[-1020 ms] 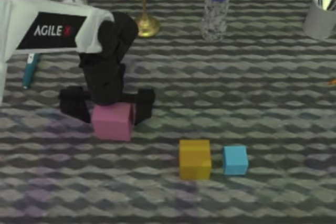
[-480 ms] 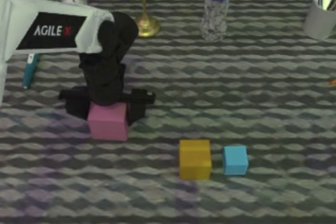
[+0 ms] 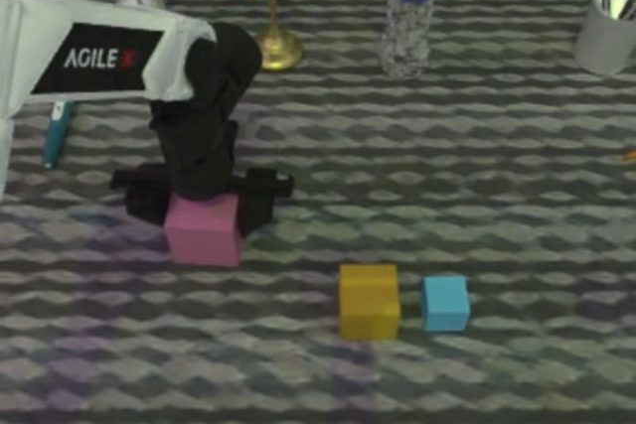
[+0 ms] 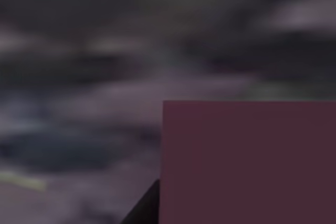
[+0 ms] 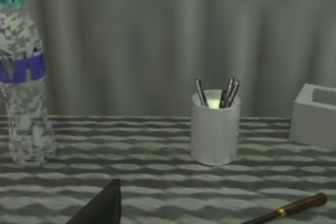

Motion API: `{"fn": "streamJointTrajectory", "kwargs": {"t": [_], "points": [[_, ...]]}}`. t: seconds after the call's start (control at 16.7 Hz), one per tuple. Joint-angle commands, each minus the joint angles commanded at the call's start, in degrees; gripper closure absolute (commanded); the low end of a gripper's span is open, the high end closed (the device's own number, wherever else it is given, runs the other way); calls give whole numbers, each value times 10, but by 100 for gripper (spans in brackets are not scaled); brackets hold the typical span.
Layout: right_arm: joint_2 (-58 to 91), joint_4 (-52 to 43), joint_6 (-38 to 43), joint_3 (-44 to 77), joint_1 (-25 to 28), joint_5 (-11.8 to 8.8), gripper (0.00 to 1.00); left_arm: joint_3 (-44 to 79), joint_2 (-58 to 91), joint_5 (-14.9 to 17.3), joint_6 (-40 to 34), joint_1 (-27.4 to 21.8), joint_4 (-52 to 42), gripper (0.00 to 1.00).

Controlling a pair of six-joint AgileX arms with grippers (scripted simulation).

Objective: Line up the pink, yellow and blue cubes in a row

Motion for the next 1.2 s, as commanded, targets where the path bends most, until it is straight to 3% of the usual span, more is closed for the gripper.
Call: {"fn": "streamJointTrajectory", "kwargs": {"t": [0.54,0.96,1.2], "points": [[0,0,0,0,0,0,0,2,-4,-1,1,1,-4,100],[0,0,0,0,0,0,0,70,-51,-1,-1,10,-123,100],[0,0,0,0,0,0,0,79,-60,-1,0,11,-136,100]]}}
